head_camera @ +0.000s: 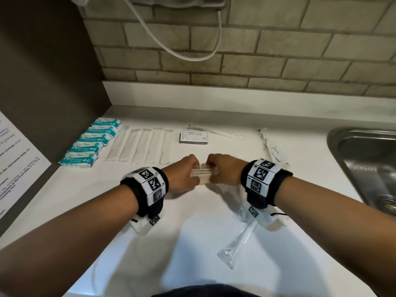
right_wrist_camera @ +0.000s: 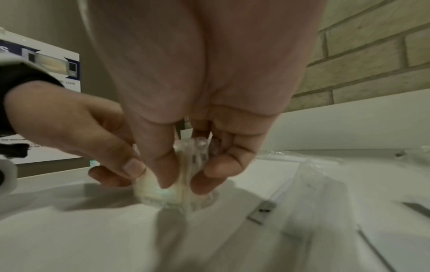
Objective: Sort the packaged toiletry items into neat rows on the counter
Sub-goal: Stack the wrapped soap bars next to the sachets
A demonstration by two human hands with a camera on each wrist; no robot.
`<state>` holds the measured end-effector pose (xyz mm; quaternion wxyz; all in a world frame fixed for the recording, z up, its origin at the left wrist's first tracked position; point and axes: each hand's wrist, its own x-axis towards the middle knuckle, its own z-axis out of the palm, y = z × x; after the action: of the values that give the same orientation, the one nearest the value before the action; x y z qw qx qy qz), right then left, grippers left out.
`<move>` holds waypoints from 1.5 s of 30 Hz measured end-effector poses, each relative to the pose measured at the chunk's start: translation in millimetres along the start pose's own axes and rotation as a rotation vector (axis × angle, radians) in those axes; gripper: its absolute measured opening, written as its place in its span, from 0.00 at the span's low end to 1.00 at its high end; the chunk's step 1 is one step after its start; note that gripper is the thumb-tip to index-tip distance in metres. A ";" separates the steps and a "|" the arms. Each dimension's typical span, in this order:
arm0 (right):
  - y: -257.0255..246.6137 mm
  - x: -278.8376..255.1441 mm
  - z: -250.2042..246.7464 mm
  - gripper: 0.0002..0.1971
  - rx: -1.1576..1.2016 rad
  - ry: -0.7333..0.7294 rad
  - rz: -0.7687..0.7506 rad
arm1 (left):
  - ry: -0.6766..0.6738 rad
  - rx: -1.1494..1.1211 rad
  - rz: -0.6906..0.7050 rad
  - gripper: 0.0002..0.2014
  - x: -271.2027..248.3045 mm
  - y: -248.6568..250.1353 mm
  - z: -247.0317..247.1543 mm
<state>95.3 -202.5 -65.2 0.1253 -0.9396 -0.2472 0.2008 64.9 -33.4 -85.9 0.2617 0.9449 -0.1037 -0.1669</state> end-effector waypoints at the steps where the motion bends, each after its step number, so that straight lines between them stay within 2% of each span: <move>1: 2.2 -1.3 -2.4 0.17 0.005 0.013 -0.005 | 0.024 -0.011 0.014 0.15 -0.8 -2.5 -1.6; 8: 9.4 -3.7 -6.1 0.20 0.109 0.108 -0.012 | 0.185 -0.116 0.036 0.15 -3.9 -10.1 -9.1; 15: 10.0 -4.0 -8.6 0.16 0.189 0.116 0.025 | 0.179 -0.189 -0.005 0.13 -4.2 -10.7 -9.0; 19: 10.5 -2.0 -7.6 0.14 0.247 0.110 0.023 | 0.124 -0.449 -0.081 0.06 -3.7 -5.5 -9.6; 25: 9.8 0.3 -8.4 0.10 0.358 0.098 0.046 | 0.142 -0.467 -0.075 0.05 -2.8 -2.9 -7.5; 33: 10.4 -0.4 -16.1 0.08 0.406 0.039 0.043 | 0.153 -0.318 0.015 0.04 -1.3 -4.3 -13.4; 34: 11.1 -0.1 -16.5 0.09 0.413 0.038 0.045 | 0.141 -0.269 0.009 0.06 -1.3 -5.1 -14.5; 38: 12.7 1.7 -14.5 0.09 0.429 0.047 0.038 | 0.064 -0.116 -0.047 0.29 -2.6 -6.9 -11.0; 39: 12.5 1.8 -13.8 0.09 0.422 0.053 0.035 | 0.056 -0.088 -0.043 0.30 -2.3 -6.2 -8.9; 42: 12.3 2.4 -10.5 0.10 0.362 0.068 0.014 | 0.054 0.053 0.003 0.24 2.9 -4.1 -5.6; 45: 12.5 1.0 -8.7 0.19 0.218 0.054 0.009 | 0.049 0.067 0.005 0.19 5.1 -4.2 -6.2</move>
<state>105.1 -213.7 -62.0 0.2325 -0.9266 -0.2162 0.2016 72.4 -28.4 -84.5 0.2329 0.9567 -0.1050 -0.1396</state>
